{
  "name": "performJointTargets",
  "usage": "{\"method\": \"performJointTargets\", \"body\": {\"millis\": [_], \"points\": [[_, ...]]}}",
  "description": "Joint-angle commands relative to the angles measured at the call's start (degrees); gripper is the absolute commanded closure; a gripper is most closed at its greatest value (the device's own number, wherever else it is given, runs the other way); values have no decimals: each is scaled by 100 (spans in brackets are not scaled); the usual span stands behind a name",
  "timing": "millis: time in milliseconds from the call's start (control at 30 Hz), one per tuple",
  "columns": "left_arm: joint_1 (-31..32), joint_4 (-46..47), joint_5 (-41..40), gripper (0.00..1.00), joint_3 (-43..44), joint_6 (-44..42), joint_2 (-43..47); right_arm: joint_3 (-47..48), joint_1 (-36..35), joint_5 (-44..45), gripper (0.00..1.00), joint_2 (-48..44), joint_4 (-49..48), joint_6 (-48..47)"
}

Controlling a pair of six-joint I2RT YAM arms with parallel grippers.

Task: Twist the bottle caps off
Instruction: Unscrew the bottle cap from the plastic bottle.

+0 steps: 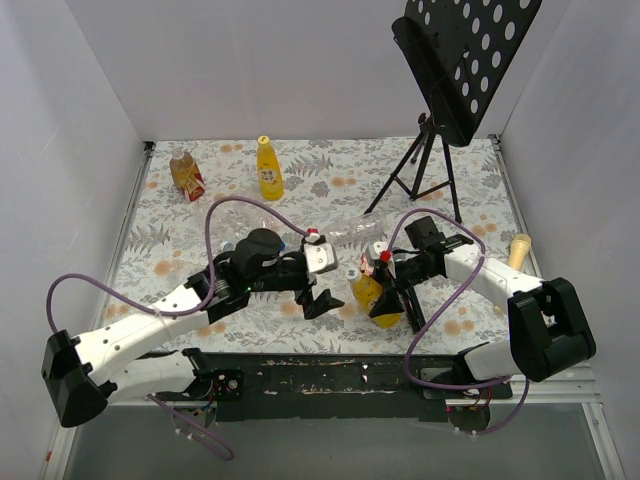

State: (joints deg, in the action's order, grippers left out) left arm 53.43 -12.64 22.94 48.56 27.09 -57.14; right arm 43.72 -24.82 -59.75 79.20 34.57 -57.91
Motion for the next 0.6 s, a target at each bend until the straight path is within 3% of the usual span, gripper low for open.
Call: {"method": "performJointTargets", "body": {"millis": [0, 167, 567], "points": [[-43, 438, 702, 9, 277, -1303, -559, 136, -23, -415, 84, -133, 120, -282], [-69, 500, 853, 25, 646, -1163, -1149, 145, -23, -424, 84, -133, 147, -300], [-122, 588, 967, 46, 813, -811, -1334, 163, -32, -433, 84, -142, 164, -309]]}}
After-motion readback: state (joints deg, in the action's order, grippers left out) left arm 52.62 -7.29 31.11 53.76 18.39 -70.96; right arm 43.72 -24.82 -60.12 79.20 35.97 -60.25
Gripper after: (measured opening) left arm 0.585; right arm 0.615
